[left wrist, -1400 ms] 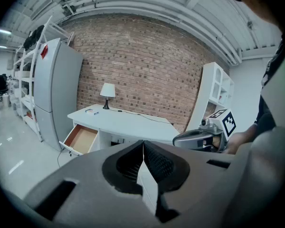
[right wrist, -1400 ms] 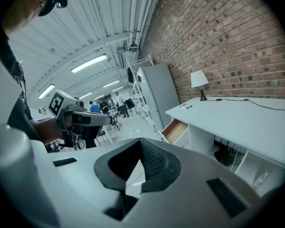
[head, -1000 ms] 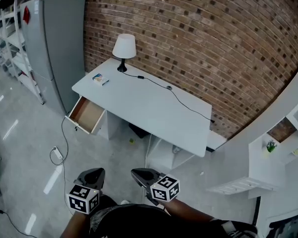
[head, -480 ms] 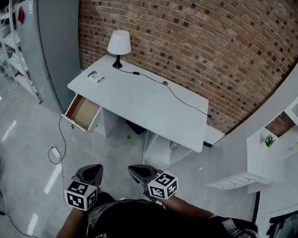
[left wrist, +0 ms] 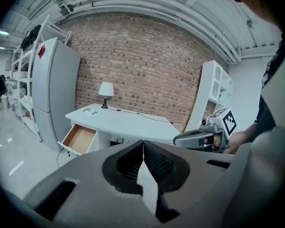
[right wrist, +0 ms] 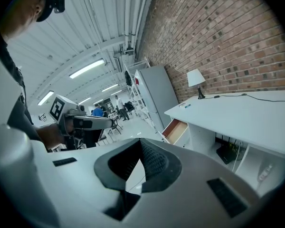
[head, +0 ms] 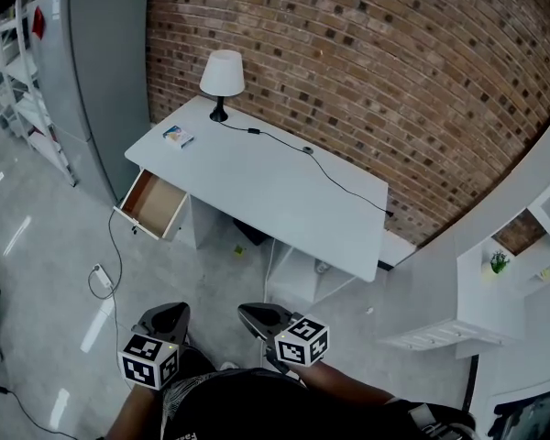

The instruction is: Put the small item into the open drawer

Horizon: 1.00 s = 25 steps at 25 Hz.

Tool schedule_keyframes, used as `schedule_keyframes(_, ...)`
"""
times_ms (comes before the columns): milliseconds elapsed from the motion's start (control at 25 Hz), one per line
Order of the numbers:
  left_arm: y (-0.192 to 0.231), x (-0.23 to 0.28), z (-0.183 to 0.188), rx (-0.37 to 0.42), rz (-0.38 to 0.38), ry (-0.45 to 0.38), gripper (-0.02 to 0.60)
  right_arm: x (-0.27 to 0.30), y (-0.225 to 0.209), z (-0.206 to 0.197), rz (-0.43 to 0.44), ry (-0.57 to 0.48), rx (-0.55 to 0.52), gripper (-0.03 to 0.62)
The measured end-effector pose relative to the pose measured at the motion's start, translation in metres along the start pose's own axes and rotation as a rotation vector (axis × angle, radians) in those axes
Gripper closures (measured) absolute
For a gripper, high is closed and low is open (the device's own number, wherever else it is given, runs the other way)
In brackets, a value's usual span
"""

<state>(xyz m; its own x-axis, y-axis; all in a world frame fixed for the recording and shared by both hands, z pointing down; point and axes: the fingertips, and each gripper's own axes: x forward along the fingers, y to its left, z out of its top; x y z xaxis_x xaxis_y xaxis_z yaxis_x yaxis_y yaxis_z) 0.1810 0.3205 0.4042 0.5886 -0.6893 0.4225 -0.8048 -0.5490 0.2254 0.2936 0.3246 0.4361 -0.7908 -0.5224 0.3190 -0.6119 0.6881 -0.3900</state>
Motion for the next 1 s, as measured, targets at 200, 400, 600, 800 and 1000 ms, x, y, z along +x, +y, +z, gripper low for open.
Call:
schedule_keyframes(200, 0.031, -0.002, -0.008, -0.046, 0.041, 0.013, 0.563, 0.020, -0.004, 0.001, 0.010, 0.029, -0.001, 0.589)
schedule_keyframes(400, 0.059, 0.009, 0.006, -0.055, 0.047, -0.005, 0.563, 0.050, -0.013, 0.016, 0.015, 0.041, -0.017, 0.589)
schedule_keyframes(600, 0.097, 0.020, 0.018, -0.072, 0.058, -0.006, 0.563, 0.088, -0.024, 0.036, 0.020, 0.057, -0.035, 0.589)
schedule_keyframes(800, 0.134, 0.036, 0.037, -0.069, 0.042, 0.001, 0.563, 0.125, -0.035, 0.061, 0.016, 0.065, -0.047, 0.589)
schedule_keyframes(1000, 0.177, 0.053, 0.060, -0.060, 0.020, -0.013, 0.563, 0.161, -0.048, 0.079, -0.011, 0.070, -0.054, 0.589)
